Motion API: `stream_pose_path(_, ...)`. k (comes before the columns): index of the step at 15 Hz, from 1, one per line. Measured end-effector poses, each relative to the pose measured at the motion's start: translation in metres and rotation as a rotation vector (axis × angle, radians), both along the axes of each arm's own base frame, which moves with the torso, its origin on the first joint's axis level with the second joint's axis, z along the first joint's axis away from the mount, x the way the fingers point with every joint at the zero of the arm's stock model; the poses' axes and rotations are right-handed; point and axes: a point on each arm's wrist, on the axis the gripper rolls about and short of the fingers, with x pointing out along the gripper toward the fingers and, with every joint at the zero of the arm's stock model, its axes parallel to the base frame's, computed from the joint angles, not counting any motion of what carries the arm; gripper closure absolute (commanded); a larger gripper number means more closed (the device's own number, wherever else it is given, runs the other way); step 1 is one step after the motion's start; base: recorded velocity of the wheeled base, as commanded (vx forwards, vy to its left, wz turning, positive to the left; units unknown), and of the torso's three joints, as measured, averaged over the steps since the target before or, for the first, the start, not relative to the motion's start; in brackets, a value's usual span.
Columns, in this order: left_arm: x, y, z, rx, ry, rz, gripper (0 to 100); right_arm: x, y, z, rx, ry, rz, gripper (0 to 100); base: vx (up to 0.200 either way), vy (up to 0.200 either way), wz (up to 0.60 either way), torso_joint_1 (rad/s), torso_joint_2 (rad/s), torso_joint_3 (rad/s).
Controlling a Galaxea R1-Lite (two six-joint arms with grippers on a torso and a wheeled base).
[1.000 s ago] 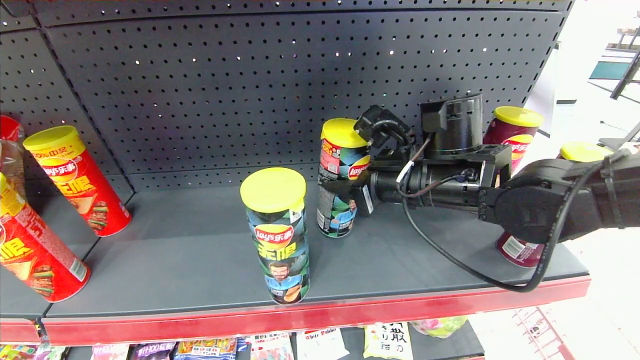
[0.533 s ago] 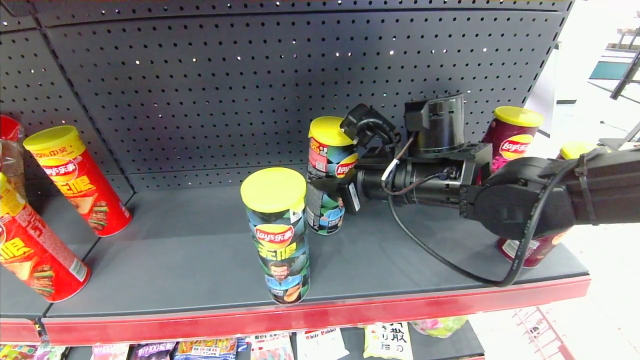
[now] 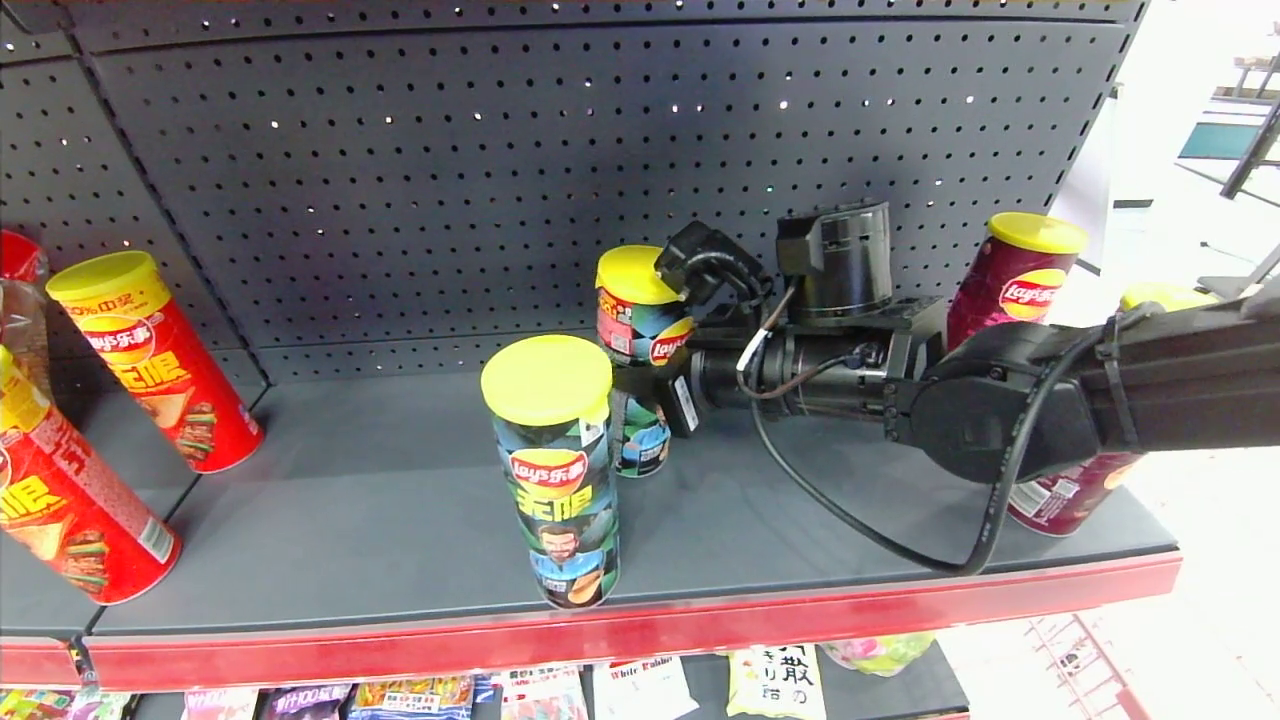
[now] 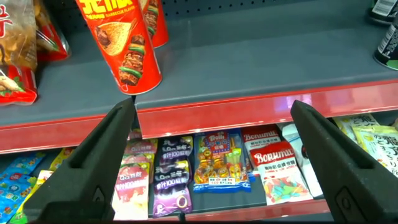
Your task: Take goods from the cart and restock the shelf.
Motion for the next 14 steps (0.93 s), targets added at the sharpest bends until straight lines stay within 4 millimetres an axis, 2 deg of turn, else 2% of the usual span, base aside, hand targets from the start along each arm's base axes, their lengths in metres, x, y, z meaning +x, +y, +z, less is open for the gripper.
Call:
stream_pose_path(8,0.0,0.0,0.0,0.001,-0.001,0.0,0,-0.004,0.0,-0.002,-0.008,0.005,-0.009,0,0.0,0.0,0.0,0.0,0.0,0.0)
stream_pose_path(14,0.0,0.0,0.0,0.0,0.0,-0.001,0,-0.023,-0.022,-0.002,-0.028,0.035,-0.036,0,0.0,0.0,0.0,0.0,0.0,0.0)
